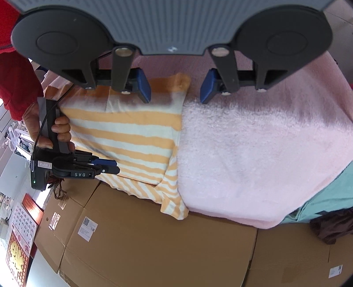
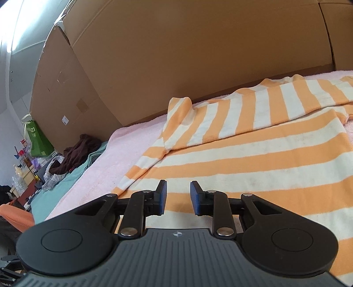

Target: Fold clothes

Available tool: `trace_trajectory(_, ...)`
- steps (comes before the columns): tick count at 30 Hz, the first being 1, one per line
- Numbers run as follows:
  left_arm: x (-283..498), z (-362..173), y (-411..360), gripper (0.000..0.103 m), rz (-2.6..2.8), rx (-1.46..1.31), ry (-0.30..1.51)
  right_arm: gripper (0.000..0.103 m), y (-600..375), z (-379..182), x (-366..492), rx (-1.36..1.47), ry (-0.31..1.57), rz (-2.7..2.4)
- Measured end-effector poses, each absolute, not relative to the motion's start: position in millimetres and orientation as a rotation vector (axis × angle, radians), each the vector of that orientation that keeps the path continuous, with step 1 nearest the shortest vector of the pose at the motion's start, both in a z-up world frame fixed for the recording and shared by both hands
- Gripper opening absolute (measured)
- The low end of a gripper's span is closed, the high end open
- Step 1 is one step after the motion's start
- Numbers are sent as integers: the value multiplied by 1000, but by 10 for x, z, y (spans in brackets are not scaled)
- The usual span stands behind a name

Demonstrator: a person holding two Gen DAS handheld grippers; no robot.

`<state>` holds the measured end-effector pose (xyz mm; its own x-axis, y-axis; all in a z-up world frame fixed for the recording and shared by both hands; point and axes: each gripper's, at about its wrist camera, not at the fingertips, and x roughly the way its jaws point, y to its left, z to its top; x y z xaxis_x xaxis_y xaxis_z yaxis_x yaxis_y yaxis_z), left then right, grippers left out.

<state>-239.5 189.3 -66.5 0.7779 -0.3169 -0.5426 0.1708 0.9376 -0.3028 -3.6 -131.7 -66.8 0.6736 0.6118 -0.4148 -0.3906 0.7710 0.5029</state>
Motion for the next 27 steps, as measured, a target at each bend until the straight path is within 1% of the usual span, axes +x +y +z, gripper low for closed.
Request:
trace_trajectory(1, -2393, -695, 1885, 46, -269, -236, 628, 27, -1321, -670, -33, 397, 606, 578)
trace_trajectory(2, -2391, -725, 1877, 42, -271, -228, 630, 27, -1324, -671, -32, 399, 607, 576)
trace_trajectory(5, -2346, -796, 1857, 40, -295, -248, 618, 27, -1322, -671, -34, 397, 610, 570)
trace_trajectory(6, -2327, -824, 1856, 37, -312, -264, 622, 27, -1319, -670, -37, 395, 611, 567)
trace_trajectory(8, -2318, -877, 1877, 22, -320, -277, 635, 27, -1315, -669, -40, 393, 613, 563)
trace_trajectory(10, -2310, -929, 1898, 11, -327, -289, 648, 27, -1319, -670, -39, 397, 614, 560)
trace_trajectory(12, -2303, -942, 1956, 11, -333, -325, 648, 27, -1306, -663, -25, 394, 621, 563)
trace_trajectory(14, -2296, -934, 2025, 11, -355, -377, 643, 25, -1258, -645, 15, 377, 646, 565)
trace_trajectory(19, -2267, -896, 2031, 11, -383, -376, 643, 24, -1039, -540, 249, 408, 706, 605)
trace_trajectory(22, -2249, -874, 2032, 1, -399, -374, 643, 22, -848, -493, 473, 397, 745, 550)
trace_trajectory(27, -2238, -838, 1941, 1, -410, -327, 635, 18, -686, -573, 836, 498, 826, 495)
